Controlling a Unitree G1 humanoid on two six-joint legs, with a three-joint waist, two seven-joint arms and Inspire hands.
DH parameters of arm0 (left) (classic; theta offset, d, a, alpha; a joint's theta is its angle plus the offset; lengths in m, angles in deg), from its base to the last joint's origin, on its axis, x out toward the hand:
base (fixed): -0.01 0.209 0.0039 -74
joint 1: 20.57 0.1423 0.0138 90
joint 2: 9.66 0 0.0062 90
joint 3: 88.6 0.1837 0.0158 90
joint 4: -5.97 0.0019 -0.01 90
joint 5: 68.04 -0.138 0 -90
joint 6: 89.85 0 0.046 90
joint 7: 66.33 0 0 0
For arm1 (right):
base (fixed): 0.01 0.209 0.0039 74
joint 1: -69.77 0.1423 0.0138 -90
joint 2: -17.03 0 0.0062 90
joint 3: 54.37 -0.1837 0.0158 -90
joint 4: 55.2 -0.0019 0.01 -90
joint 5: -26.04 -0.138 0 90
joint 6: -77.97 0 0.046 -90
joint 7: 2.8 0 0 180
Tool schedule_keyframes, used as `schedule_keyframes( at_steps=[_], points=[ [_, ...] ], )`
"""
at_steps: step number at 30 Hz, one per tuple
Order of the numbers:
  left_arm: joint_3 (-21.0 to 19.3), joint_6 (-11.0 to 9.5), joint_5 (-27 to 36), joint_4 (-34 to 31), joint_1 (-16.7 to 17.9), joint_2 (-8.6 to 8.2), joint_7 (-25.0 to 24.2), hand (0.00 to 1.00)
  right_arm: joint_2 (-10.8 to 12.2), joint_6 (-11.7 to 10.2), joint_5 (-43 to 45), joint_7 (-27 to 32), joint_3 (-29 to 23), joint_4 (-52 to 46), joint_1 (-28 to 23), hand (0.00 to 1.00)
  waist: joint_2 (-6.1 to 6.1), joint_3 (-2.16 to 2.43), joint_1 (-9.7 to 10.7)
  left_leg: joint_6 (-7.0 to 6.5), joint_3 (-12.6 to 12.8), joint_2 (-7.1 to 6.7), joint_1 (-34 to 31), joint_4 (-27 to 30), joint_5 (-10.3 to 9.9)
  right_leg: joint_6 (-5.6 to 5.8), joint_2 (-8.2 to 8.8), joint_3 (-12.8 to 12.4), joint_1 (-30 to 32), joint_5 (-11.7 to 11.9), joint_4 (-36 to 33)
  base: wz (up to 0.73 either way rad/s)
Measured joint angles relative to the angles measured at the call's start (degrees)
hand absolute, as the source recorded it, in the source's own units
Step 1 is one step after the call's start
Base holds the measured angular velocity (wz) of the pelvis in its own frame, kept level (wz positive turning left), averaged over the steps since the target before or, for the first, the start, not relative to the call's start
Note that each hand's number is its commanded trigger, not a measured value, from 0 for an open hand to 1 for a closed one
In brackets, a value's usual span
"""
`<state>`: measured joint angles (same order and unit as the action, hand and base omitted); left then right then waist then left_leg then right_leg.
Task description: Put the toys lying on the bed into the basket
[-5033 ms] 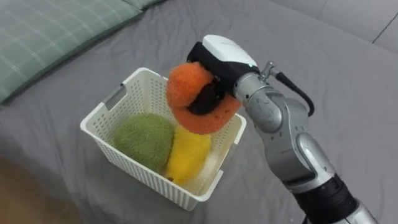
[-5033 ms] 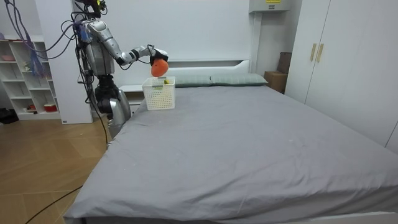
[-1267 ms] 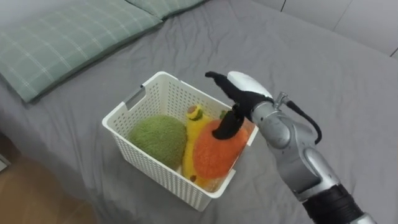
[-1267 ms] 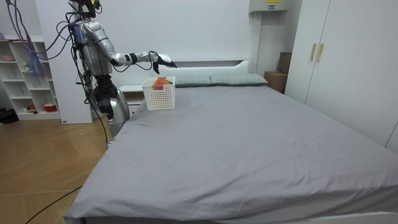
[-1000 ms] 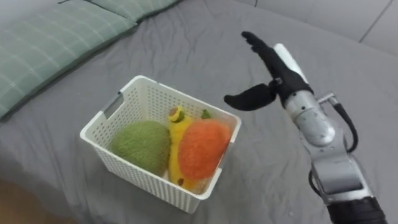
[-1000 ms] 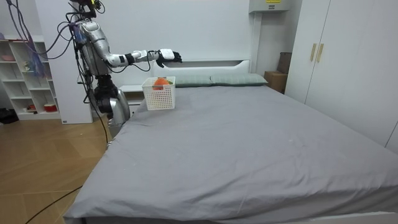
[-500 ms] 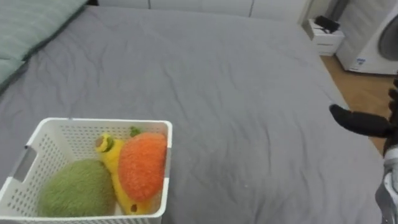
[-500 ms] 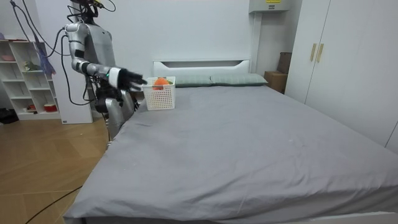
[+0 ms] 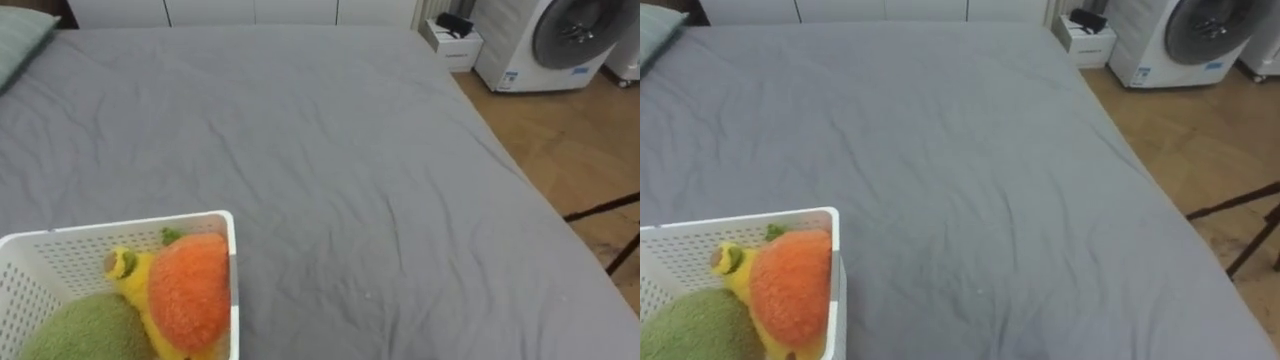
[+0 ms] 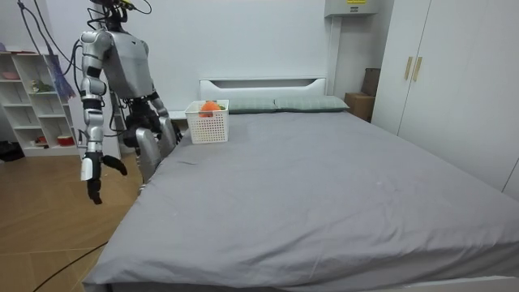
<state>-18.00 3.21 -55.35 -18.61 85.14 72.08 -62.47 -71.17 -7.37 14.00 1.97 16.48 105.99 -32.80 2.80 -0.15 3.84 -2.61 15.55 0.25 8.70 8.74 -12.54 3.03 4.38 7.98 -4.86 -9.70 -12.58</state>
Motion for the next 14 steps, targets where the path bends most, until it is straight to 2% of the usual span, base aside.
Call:
schedule_keyframes(
  at_steps=[3, 6, 7, 8, 10, 14],
  points=[
    [0.03, 0.71, -0.02, 1.02, -0.45, -0.04, -0.77, 0.0, 0.59, 0.97, 2.62, -2.65, 2.47, 5.23, -0.02, 0.0, -0.03, 0.16, -1.35, 0.14, 0.01, 0.06, 0.31, -0.01, 0.1, -0.1, -0.09, -0.04, -0.13, -0.18, 0.04, 0.0],
    [0.63, 1.93, -0.05, 1.02, -0.66, -0.16, -0.85, 0.0, 1.67, 3.31, 6.23, -5.57, 6.09, 6.94, 0.04, 0.0, -0.24, 0.18, -2.57, -0.11, -0.1, 0.12, 0.34, -0.04, 0.28, -0.13, -0.18, 0.03, -0.34, -0.15, 0.28, 0.01],
    [1.33, 2.23, -0.07, 1.02, -0.61, -0.14, -0.81, 0.0, 2.21, 4.17, 7.74, -6.67, 6.84, 6.92, 0.22, 0.0, -0.4, 0.18, -2.68, -0.1, -0.18, 0.13, 0.3, -0.08, 0.29, -0.14, -0.19, 0.1, -0.37, -0.13, 0.33, 0.08],
    [2.34, 2.78, -0.46, 1.0, -0.61, -0.15, -0.76, 0.0, 2.66, 4.77, 9.14, -7.45, 6.92, 7.02, 0.41, 0.0, -1.04, 0.44, -2.67, -0.1, -0.5, 0.13, 0.35, -0.1, 0.29, -0.1, -0.23, 0.34, -0.83, -0.02, 0.77, 0.11],
    [2.76, 3.38, -2.34, 1.0, -0.66, -0.38, -0.71, 0.0, 3.26, 5.61, 10.85, -7.59, 7.52, 7.18, 0.83, 0.0, -1.08, 0.32, -2.7, -0.07, -0.88, 0.12, 0.6, -0.14, 0.26, -0.06, -0.28, 0.57, -1.42, 0.01, 1.04, 0.14],
    [2.91, 4.07, -6.74, 1.0, -1.51, -0.63, -0.34, 0.0, 3.58, 6.8, 14.7, -7.97, 11.51, 7.0, 2.82, 0.0, -2.23, 0.13, -2.9, -0.02, -1.44, 0.11, 0.75, -0.39, 0.27, -0.1, -0.25, 1.57, -2.06, -0.04, 1.94, 0.09]
  ],
)
